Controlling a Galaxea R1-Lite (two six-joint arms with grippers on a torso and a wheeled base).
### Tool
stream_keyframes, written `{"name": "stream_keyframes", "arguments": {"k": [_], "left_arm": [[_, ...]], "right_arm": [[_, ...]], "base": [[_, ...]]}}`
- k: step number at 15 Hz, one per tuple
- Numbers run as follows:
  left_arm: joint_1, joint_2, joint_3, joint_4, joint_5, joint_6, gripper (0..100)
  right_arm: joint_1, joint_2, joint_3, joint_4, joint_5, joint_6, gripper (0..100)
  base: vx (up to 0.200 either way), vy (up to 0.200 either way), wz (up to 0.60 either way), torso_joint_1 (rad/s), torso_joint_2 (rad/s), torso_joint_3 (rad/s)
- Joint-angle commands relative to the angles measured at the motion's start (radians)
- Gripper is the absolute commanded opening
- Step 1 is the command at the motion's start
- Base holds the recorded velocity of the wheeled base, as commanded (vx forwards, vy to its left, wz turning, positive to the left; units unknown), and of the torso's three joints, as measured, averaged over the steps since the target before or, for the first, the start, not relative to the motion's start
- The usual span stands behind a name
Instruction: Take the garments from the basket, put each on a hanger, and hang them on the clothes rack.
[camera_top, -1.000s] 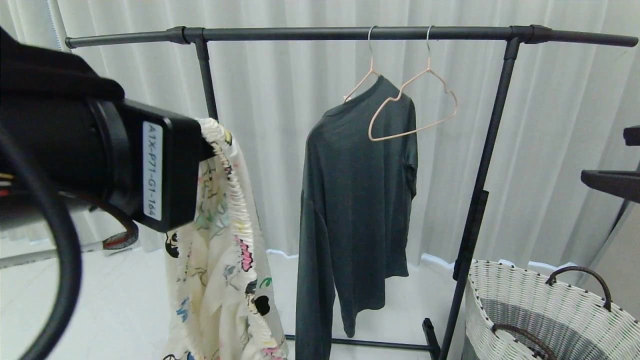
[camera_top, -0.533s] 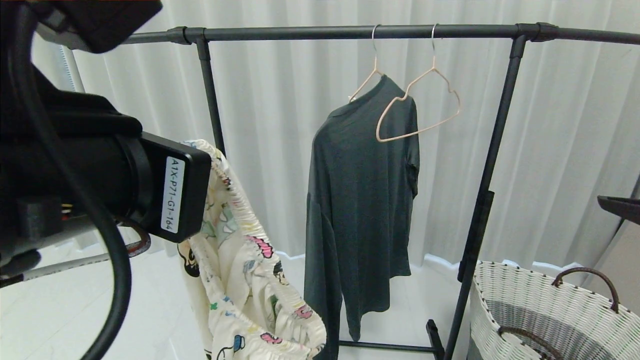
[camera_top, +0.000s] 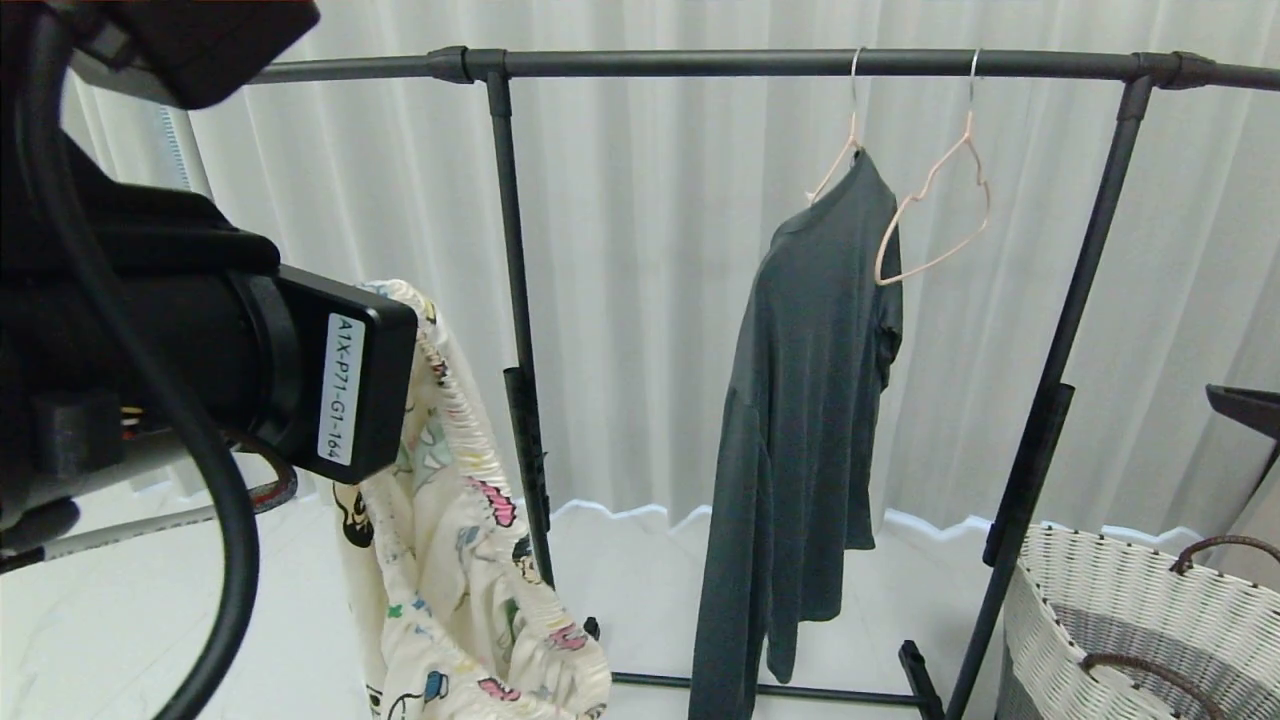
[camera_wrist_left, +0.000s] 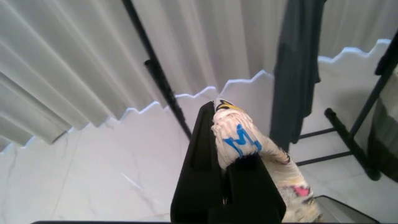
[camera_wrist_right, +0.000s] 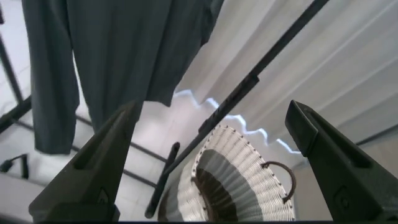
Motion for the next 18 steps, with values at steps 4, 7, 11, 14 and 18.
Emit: {"name": "stream_keyframes", "arguments": {"k": [4, 7, 11, 14, 18], "left_arm": [[0.007, 0.001, 0.005, 0.000, 0.003, 0.001, 0], [0.009, 0.001, 0.005, 0.000, 0.003, 0.001, 0], [0.009, -0.005, 0.024, 0.000, 0.008, -0.001, 0], [0.009, -0.005, 0.026, 0.000, 0.015, 0.001, 0], [0.009, -0.001, 0.026, 0.000, 0.017, 0.001, 0]], "right_arm": [[-0.067, -0.028, 0.112, -0.131, 0.000, -0.092, 100], [-0.074, -0.037, 0.144, -0.182, 0.003, -0.083, 100], [-0.074, -0.037, 0.140, -0.182, 0.006, -0.072, 100], [-0.074, -0.037, 0.140, -0.182, 0.004, -0.064, 100], [-0.074, -0.037, 0.140, -0.183, 0.004, -0.063, 100]], "base": [[0.000, 0.000, 0.00, 0.000, 0.00, 0.000], [0.000, 0.000, 0.00, 0.000, 0.00, 0.000], [0.000, 0.000, 0.00, 0.088, -0.07, -0.071], [0.000, 0.000, 0.00, 0.219, -0.47, -0.246], [0.000, 0.000, 0.00, 0.157, -0.54, -0.237]]}}
